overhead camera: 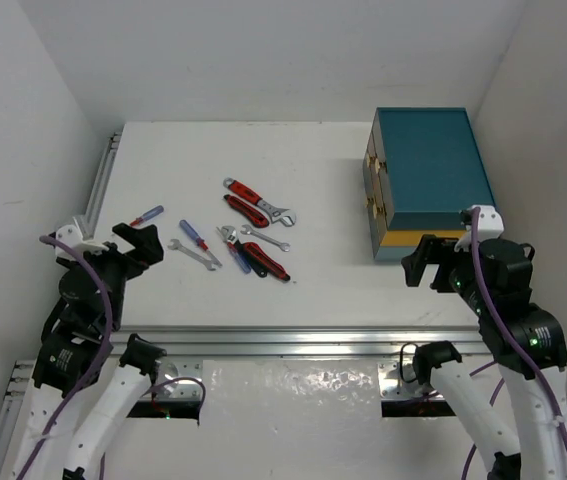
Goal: Sort the tools into containers
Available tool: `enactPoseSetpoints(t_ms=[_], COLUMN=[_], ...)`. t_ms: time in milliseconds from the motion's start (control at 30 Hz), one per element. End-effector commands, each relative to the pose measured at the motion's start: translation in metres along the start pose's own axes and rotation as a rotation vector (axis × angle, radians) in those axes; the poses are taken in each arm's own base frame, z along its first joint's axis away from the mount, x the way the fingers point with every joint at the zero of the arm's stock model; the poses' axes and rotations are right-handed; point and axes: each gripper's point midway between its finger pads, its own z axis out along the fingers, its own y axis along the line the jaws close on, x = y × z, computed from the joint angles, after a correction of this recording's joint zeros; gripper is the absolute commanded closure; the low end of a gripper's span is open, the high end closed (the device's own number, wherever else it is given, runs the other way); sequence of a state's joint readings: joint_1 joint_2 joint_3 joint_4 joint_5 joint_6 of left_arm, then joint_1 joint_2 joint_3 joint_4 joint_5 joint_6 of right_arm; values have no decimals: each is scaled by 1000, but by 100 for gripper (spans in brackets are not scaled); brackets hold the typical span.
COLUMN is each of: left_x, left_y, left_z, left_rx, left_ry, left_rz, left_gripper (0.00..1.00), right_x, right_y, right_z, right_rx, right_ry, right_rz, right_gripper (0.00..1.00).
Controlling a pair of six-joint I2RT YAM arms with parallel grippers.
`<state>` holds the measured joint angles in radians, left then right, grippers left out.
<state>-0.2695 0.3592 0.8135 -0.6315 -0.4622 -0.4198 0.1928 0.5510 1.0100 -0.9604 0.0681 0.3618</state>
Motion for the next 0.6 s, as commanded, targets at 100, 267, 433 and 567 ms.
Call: enactPoseSetpoints(t_ms=[100, 267, 433, 567], left_x=[-15, -16, -13, 35], left_y=[-7, -13, -67, -182], left_z=[-5, -8, -9, -10], left_rx=[44, 84, 336, 856], left_ry=[-57, -62, 5, 377], left_rz=[-20, -20, -58, -245], left_gripper=[0, 0, 0, 0], right_x=[-13, -24, -29, -38], right_y=[1, 28, 41, 45], right_z=[-3, -12, -24, -38], right_rx=[-5, -154, -226, -238], right_ry=[-66, -117, -123, -134], right_rz=[0, 13, 33, 46], right_gripper=[1, 1, 1, 1])
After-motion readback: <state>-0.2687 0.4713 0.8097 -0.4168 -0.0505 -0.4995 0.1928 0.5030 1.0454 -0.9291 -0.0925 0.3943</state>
